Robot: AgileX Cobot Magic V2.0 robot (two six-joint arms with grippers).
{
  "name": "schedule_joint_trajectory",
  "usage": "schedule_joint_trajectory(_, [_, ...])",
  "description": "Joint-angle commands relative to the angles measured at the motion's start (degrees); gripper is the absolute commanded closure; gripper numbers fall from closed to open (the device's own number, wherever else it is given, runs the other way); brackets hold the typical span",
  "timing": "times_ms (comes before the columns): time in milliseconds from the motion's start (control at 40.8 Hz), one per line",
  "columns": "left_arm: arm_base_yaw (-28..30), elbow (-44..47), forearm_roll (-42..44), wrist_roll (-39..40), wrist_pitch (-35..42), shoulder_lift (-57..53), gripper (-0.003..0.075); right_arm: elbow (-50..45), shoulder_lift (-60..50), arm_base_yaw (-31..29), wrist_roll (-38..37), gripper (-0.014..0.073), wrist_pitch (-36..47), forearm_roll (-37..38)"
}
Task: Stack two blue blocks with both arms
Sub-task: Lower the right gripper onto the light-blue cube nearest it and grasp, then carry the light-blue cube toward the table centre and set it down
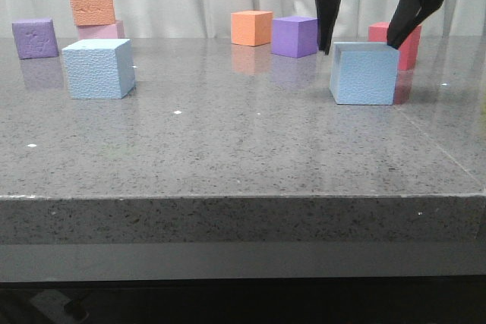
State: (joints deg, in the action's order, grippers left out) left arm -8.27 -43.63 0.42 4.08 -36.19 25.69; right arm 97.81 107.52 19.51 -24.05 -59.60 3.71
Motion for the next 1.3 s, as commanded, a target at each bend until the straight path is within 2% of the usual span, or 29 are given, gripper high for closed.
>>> schedule_joint_trajectory(0, [-0.4,-1.4,-0.4,0.4,4.2,0.8,0.0122,2.0,-1.7,-0.4,-0.3,-0.0008,2.3,0.7])
schedule_joint_trajectory(220, [-0.4,-1.4,-0.4,0.4,4.2,0.8,0.0122,2.0,0.1,-0.4,-0.3,0.0006,2.8,0.7])
schedule_joint_trajectory(269, [-0.4,-1.4,-0.4,0.4,4.2,0.8,0.0122,2.0,0.1,-0.4,-0.3,0.0042,2.6,0.7])
schedule_joint_trajectory(392, [-0.4,-1.4,-0.4,0.4,4.2,0.8,0.0122,2.0,0.0,-0.4,-0.3,0.0220,2.7,0.7])
schedule_joint_trajectory(490, [-0.4,-1.4,-0.4,0.4,4.2,0.8,0.0122,2.1,-0.3,-0.2,-0.3,0.0291,2.5,0.7])
schedule_joint_trajectory(735, [-0.4,-1.4,-0.4,0.4,4.2,0.8,0.0122,8.8,-0.4,1.8,0.1,0.0293,-4.1,-3.0])
schedule_joint_trajectory(930, [-0.4,-1.4,-0.4,0.4,4.2,0.8,0.0122,14.7,-0.2,8.2,-0.2,0.0295,-7.2,-0.4])
schedule_joint_trajectory(979, [-0.4,-1.4,-0.4,0.4,4.2,0.8,0.0122,15.2,0.1,10.6,-2.2,0.0295,-7.1,1.7])
schedule_joint_trajectory(1102, [-0.4,-1.4,-0.4,0.4,4.2,0.8,0.0122,15.2,2.0,14.7,-12.5,0.0295,-7.3,9.6])
schedule_joint_trajectory(1273, [-0.4,-1.4,-0.4,0.4,4.2,0.8,0.0122,15.2,4.2,17.0,-16.2,0.0295,-4.0,10.8])
